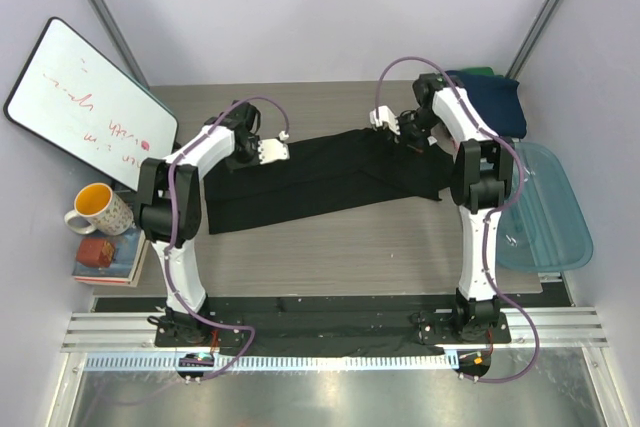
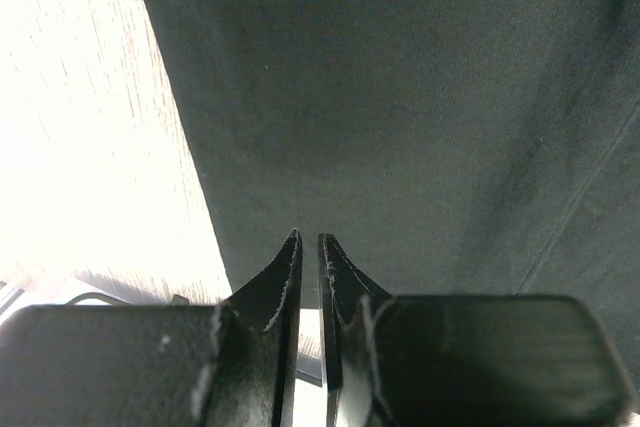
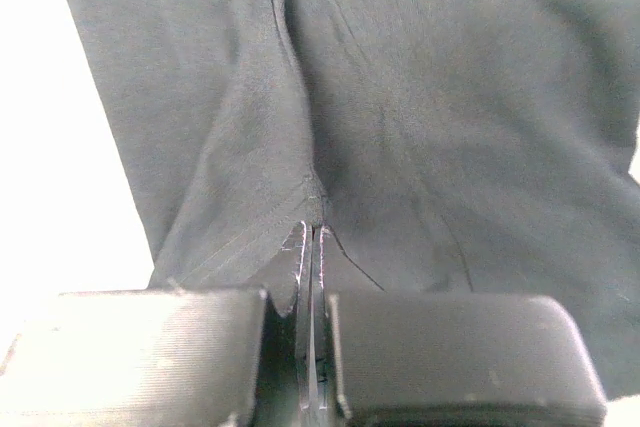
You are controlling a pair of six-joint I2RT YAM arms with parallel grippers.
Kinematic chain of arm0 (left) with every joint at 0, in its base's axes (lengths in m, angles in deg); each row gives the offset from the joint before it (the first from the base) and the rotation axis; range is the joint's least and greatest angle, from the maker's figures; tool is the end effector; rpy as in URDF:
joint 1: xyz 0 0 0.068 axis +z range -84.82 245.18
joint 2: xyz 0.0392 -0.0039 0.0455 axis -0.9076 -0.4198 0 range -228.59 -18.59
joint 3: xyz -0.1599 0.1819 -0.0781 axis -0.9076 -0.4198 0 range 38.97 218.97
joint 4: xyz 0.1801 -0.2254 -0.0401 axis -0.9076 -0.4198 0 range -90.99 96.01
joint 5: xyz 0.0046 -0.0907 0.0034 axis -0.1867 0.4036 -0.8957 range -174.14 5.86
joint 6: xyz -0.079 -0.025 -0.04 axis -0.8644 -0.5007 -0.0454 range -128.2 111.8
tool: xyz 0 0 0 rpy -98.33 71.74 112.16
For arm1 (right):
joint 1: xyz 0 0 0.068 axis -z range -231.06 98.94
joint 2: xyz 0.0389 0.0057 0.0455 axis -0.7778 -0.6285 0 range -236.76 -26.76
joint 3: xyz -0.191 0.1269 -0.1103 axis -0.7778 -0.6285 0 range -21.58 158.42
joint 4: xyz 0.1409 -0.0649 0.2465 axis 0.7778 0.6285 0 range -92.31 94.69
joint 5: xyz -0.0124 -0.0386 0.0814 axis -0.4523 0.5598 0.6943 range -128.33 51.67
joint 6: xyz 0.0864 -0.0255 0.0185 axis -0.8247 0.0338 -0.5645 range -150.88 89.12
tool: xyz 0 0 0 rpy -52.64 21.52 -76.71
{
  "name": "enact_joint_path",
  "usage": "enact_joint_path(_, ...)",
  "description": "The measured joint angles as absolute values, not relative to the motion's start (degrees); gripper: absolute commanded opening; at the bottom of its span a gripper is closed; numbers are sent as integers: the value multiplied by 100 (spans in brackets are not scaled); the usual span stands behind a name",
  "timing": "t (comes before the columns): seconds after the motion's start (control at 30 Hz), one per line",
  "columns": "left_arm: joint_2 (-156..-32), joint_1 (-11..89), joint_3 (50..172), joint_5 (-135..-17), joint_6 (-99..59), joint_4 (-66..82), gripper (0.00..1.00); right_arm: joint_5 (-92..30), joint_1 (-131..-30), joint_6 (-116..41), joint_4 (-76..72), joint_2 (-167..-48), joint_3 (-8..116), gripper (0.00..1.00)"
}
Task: Fold and stack the t-shirts
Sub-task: Fold the other side of the tshirt into a rectangle
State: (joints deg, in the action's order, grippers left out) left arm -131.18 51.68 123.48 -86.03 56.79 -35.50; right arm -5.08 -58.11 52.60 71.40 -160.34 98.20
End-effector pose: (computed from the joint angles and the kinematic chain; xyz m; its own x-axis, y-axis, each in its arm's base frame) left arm 0.4295 -0.1002 0.1157 -0.1840 0.9757 -0.1192 0.9199 0.2137 0.3289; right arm 0.4689 0.1035 0.1403 0.0129 -0.8356 -0.5491 -0.9994 -0.0279 0.0190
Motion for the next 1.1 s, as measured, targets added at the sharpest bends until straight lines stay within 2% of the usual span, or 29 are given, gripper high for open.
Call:
enact_joint_path(0.27, -13208, 5168, 12471, -8601, 5716, -3544, 11, -394, -5945, 5636, 7345, -15516, 9790, 1)
enact_joint_path(0.7, -13324, 5168, 12709, -8557, 5974, -3537, 11, -375, -6552, 5905, 7422, -14563, 8295, 1)
enact_joint_path(0.73, -13324, 5168, 12709, -8557, 5978, -3537, 11, -377, -6600, 5907, 7404, -14471, 8194, 3)
enact_joint_path(0.77, -13324, 5168, 12709, -8555, 5978, -3537, 11, -383, -6646, 5909, 7404, -14379, 8089, 10)
enact_joint_path(0.8, -13324, 5168, 12709, -8555, 5980, -3537, 11, -403, -6685, 5918, 7417, -14294, 7997, 31)
enact_joint_path(0.9, -13324, 5168, 12709, -8555, 5989, -3537, 12, -458, -6779, 5927, 7430, -14093, 7757, 55)
enact_joint_path(1.03, -13324, 5168, 12702, -8553, 6002, -3533, 13, -508, -6832, 5907, 7474, -14051, 7731, 59)
enact_joint_path(1.07, -13321, 5166, 12700, -8553, 6002, -3533, 13, -521, -6834, 5868, 7483, -14069, 7777, 59)
enact_joint_path(1.1, -13324, 5166, 12700, -8553, 6002, -3531, 13, -528, -6828, 5826, 7496, -14095, 7864, 54)
